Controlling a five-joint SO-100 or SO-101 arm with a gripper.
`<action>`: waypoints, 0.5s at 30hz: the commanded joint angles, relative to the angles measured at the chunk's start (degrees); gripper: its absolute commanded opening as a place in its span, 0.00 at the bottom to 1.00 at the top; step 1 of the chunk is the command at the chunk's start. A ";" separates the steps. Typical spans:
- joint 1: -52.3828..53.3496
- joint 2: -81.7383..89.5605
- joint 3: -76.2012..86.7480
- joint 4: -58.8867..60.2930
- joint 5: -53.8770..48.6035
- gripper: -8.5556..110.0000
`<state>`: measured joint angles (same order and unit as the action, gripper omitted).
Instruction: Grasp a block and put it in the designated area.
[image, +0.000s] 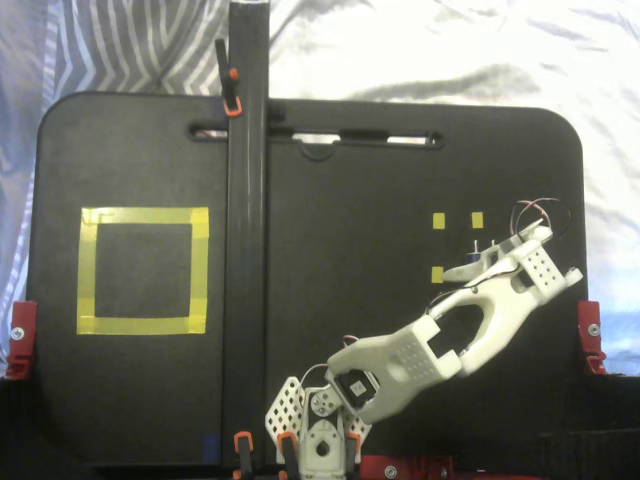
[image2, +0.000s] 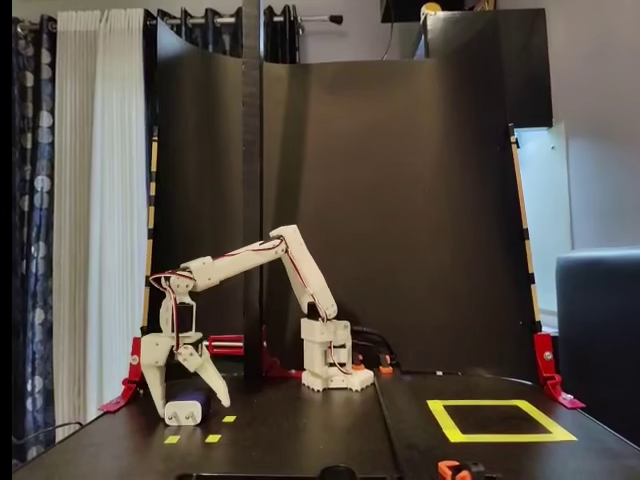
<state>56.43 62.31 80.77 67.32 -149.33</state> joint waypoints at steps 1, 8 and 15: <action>0.35 0.26 -1.93 0.35 -0.18 0.42; 0.26 0.18 -1.85 0.44 -0.18 0.34; 0.09 0.09 -1.58 0.62 -0.26 0.23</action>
<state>56.34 62.14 80.77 67.76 -149.33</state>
